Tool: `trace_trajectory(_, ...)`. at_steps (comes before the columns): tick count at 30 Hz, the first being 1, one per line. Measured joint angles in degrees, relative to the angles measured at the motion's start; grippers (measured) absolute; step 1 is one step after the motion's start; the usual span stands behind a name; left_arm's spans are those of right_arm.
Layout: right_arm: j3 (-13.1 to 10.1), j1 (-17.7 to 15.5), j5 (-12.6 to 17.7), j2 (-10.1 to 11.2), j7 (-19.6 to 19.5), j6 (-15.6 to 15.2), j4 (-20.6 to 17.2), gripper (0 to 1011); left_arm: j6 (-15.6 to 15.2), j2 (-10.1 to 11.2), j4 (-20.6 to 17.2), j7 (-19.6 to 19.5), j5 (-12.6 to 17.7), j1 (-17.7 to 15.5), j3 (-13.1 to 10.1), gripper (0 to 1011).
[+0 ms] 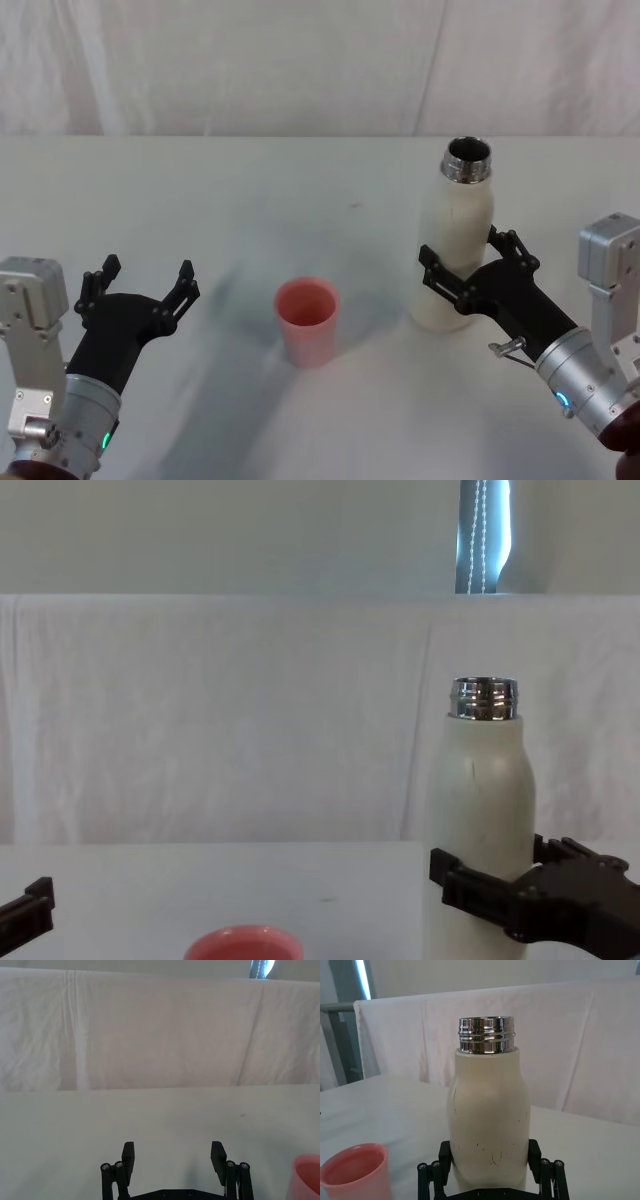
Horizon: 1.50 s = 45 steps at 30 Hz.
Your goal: Grasp the thermos with one hand and pour water into the cup lid.
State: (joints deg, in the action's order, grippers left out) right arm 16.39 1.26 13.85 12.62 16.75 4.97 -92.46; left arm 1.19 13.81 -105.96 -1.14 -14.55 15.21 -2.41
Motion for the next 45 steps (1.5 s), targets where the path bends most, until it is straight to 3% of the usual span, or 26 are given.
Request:
trace_trajectory(26,1.60,0.68,-0.71,0.65,1.26,3.23,1.67,946,0.00,0.00,0.00,0.00,0.00,0.00,0.00,1001)
trace_trajectory(45,1.65,0.61,-1.07,0.56,1.07,3.26,1.80,946,0.00,0.00,0.00,0.00,0.00,0.00,0.00,1001)
